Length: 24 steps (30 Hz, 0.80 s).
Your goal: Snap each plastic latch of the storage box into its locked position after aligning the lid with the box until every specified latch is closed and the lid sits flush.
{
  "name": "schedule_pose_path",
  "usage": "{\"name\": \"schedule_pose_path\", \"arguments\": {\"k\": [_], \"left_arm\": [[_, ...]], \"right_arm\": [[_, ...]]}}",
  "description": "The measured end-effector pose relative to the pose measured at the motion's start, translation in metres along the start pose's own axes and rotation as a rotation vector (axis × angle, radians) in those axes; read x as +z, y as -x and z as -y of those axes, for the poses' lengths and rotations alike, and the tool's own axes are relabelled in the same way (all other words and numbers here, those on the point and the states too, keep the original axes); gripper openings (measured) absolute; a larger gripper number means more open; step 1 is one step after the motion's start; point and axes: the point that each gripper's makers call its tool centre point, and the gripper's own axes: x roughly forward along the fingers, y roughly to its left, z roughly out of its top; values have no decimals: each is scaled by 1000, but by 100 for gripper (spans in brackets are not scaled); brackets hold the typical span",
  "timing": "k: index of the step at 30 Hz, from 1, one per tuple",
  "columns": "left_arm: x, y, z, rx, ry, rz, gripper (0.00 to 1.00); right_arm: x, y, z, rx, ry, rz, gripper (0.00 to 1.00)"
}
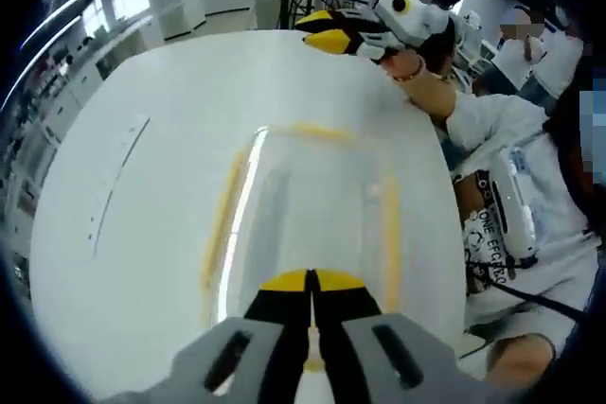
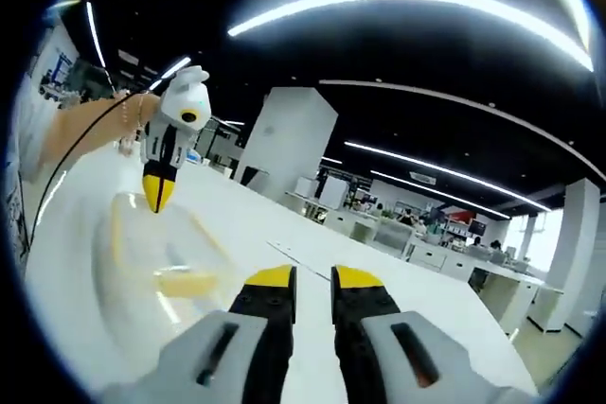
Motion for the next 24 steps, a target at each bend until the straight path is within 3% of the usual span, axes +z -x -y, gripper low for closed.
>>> {"name": "schedule_pose_path", "arguments": {"k": [3, 4, 6, 10, 11, 14, 15, 17, 22, 24], "left_arm": [[-1, 2, 0, 24, 1, 38, 0], [3, 4, -3, 53, -7, 76, 0], [14, 13, -5, 110, -37, 179, 1], [26, 41, -16, 246, 15, 346, 5], [27, 46, -16, 262, 17, 374, 5], [39, 74, -7, 286, -16, 569, 9], [40, 80, -2, 277, -13, 609, 10], [37, 89, 4, 286, 3, 658, 12], [23, 107, 3, 459, -23, 698, 21], [18, 112, 3, 499, -16, 712, 23]], "right_arm": [[-1, -1, -1, 6, -5, -1, 14], [-2, -1, -2, 6, -2, -5, 14], [-3, -1, -3, 6, 5, -9, 14], [-2, -1, -4, 7, 2, -3, 14], [-2, -1, -4, 7, 3, -3, 14], [-3, -1, -4, 8, 6, -5, 14], [-2, 0, -5, 11, 6, -3, 14], [-2, 0, -7, 16, 8, 2, 14], [2, 2, -10, 24, 17, 15, 14], [2, 2, -10, 24, 18, 18, 14]]}}
